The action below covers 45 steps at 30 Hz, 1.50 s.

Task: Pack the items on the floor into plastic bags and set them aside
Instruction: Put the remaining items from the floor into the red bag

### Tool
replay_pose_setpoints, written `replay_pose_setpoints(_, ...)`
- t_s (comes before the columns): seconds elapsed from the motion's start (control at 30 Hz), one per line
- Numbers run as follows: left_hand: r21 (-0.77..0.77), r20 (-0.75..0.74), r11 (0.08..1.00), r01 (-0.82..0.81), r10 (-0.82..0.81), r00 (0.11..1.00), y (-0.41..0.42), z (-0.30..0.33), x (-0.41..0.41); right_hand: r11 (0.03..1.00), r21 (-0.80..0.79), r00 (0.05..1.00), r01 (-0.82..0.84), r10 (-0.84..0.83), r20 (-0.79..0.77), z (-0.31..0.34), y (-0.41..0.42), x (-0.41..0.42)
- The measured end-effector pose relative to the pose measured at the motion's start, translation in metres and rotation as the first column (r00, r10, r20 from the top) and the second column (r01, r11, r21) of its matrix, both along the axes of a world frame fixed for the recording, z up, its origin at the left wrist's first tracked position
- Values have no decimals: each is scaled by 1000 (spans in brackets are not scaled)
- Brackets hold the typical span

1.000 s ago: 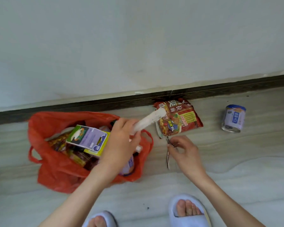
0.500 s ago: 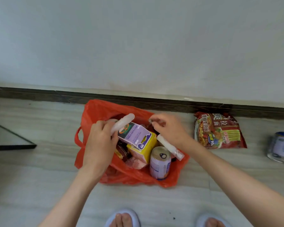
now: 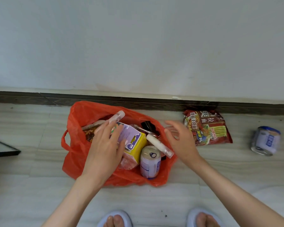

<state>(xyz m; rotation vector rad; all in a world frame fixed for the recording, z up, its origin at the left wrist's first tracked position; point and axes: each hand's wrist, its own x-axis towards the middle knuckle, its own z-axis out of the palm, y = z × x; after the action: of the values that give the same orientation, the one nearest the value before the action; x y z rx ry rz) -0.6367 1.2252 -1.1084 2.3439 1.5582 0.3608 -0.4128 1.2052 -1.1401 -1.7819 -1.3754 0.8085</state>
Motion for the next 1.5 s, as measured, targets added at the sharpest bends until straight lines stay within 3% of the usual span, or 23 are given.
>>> replay_pose_setpoints(0.17, -6, -23, 983, 184, -184, 983, -9, -4, 64, 969, -38, 969, 244, -246, -37, 1, -31, 68)
replay_pose_setpoints(0.3, -12, -5, 940, 341, -341, 940, -8, -18, 129, 922, -84, 923, 378, -369, 106, -6, -62, 129)
replay_pose_setpoints(0.4, -66, -77, 898, 434, -438, 895, -8, -40, 176, 889, -144, 884, 436, -393, 253, -17, -82, 173)
replay_pose_setpoints(0.6, -267, -213, 861, 432, -490, 845, 10, -85, 241, 768, -165, 721, 618, -472, 507, -42, -92, 239)
replay_pose_setpoints(0.7, -319, -348, 819, 477, -570, 744, 24, -94, 261, 710, -204, 694, 674, -514, 504, -50, -83, 264)
replay_pose_setpoints(0.9, -335, -360, 816, 470, -572, 737, 23, -95, 274, 592, -353, 688, 725, -648, 327, -60, -74, 281)
replay_pose_setpoints(1.03, -357, -385, 811, 464, -580, 718, -4, -85, 265, 660, -328, 736, 676, -585, 340, -63, -83, 275)
replay_pose_setpoints(1.13, -271, -308, 834, 482, -549, 777, -24, -84, 263, 765, -297, 802, 571, -443, 401, -63, -96, 265)
replay_pose_setpoints(1.23, -178, -190, 883, 433, -463, 866, -21, -89, 263, 812, -282, 823, 512, -368, 433, -63, -108, 247)
replay_pose_setpoints(1.4, -432, -98, 854, 291, -365, 926, 1, -94, 270, 812, -324, 856, 485, -366, 366, -67, -126, 228)
replay_pose_setpoints(1.5, -452, -84, 850, 269, -341, 936, 5, -95, 272, 798, -356, 866, 487, -387, 318, -69, -130, 226)
